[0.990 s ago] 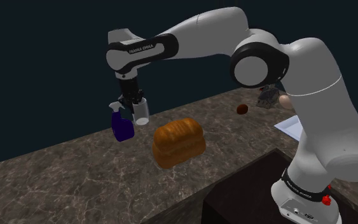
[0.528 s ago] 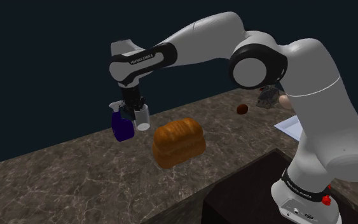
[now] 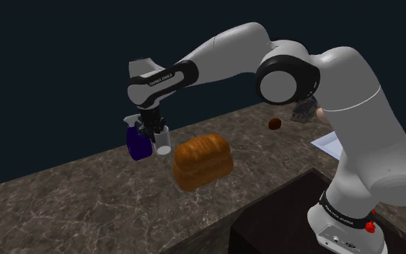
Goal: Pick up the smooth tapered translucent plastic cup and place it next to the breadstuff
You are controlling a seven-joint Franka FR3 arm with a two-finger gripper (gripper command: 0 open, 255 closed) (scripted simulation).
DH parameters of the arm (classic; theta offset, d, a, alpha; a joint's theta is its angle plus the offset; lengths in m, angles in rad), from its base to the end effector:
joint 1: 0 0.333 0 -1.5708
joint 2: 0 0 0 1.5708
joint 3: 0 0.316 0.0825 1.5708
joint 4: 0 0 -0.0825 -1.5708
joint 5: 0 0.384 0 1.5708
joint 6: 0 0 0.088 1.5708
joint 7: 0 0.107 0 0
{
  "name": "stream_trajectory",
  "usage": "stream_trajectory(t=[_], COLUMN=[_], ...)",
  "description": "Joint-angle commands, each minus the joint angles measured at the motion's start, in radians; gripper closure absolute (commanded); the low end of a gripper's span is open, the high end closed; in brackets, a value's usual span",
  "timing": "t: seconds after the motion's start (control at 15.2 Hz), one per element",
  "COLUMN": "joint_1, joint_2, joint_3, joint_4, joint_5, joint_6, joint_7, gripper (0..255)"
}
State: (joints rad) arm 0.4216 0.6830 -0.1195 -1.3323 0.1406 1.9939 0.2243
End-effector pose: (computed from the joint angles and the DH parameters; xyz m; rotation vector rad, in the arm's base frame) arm 0.6897 0.2441 0.3290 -3.0943 -0.0695 0.0454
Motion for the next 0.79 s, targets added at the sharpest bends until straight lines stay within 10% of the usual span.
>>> stream_trajectory(t=[0.0, 0.59, 0.66, 0.73], joint_1=[0.000, 0.000, 0.000, 0.000], joint_2=[0.005, 0.013, 0.013, 0.013], joint_3=[0.001, 0.002, 0.002, 0.002], joint_4=[-0.018, -0.025, -0.025, -0.026], joint_5=[0.002, 0.003, 0.003, 0.003], joint_6=[0.024, 0.039, 0.039, 0.039], joint_7=[-0.002, -0.004, -0.004, -0.004], gripper=[255, 255, 0, 0])
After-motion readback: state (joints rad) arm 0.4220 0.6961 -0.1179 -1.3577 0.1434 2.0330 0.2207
